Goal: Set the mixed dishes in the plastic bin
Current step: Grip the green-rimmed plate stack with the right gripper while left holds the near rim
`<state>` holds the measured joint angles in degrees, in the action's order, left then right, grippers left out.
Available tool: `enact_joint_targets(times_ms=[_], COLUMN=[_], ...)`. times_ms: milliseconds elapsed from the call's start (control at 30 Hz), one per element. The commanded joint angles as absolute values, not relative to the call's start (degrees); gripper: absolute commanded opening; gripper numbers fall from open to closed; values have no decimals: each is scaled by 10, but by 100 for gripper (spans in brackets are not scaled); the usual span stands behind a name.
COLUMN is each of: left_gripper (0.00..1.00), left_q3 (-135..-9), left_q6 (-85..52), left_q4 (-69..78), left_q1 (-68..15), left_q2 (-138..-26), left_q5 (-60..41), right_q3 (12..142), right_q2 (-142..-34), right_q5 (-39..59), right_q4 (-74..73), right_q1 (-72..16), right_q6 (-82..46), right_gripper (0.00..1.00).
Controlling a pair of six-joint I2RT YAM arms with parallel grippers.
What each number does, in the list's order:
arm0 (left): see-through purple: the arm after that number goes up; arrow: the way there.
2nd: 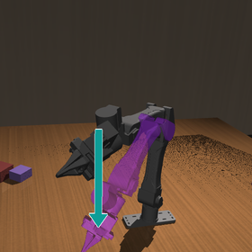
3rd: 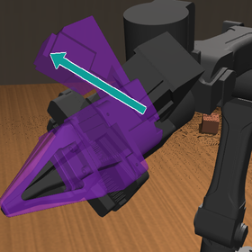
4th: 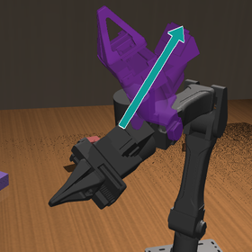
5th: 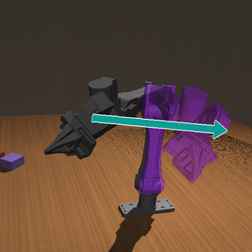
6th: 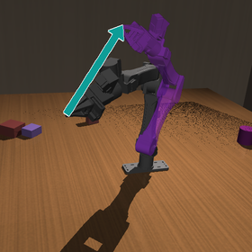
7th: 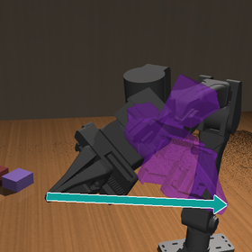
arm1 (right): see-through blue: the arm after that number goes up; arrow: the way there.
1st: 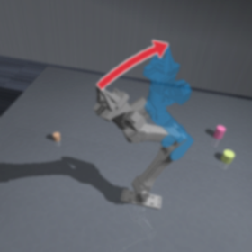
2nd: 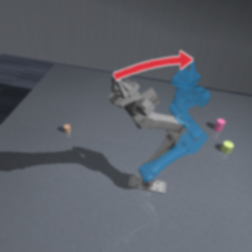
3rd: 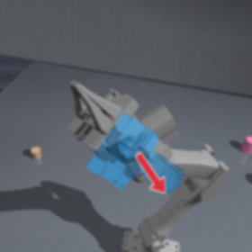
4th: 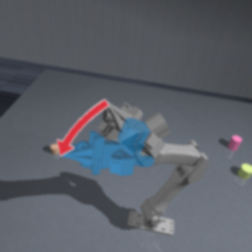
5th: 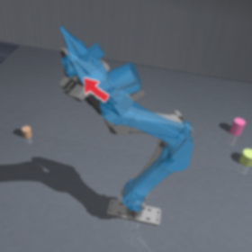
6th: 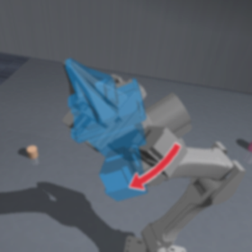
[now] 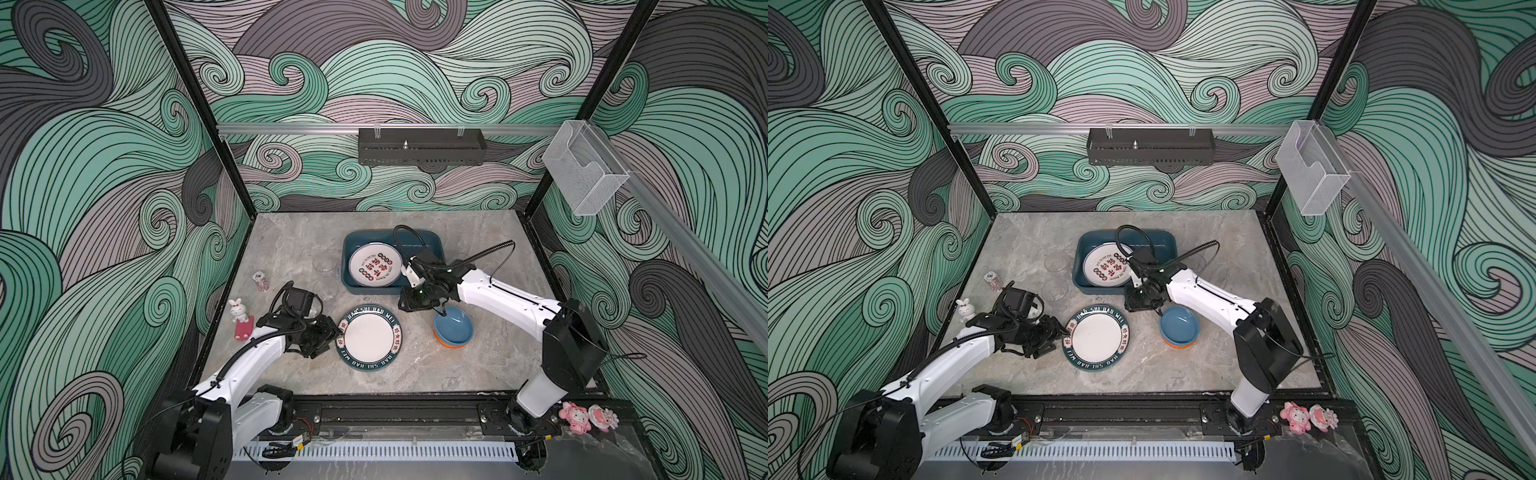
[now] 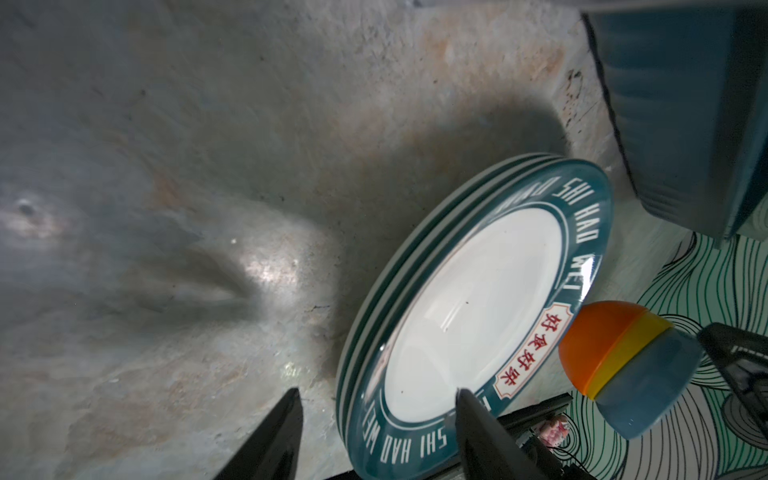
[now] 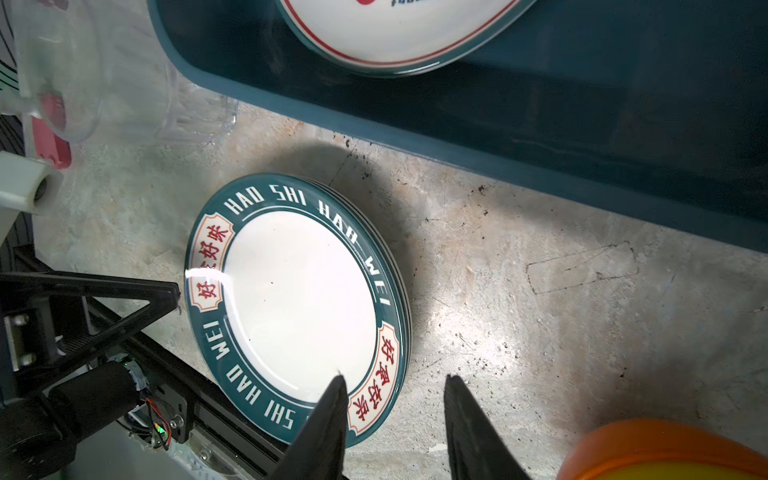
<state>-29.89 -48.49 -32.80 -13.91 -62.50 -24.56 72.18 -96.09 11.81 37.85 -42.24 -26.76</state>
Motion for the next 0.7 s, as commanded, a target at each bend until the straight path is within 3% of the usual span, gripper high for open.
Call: enact_joint_targets(times_ms=[0,667], left_gripper=[61,44], left_q3=[-299,-299], left_q6=[-476,-471], left_q4=[-292,-247], left_q1=[-148,-170], left_q2=[-649,-696], left_q5=[-240,-265], right_q3=[722,736], right_q2=[-980,-1048], right_q5=[99,97], right_q4=[379,374], right_q1=[-432,-467], right_q6=[-264,-267], right_gripper=[42,47])
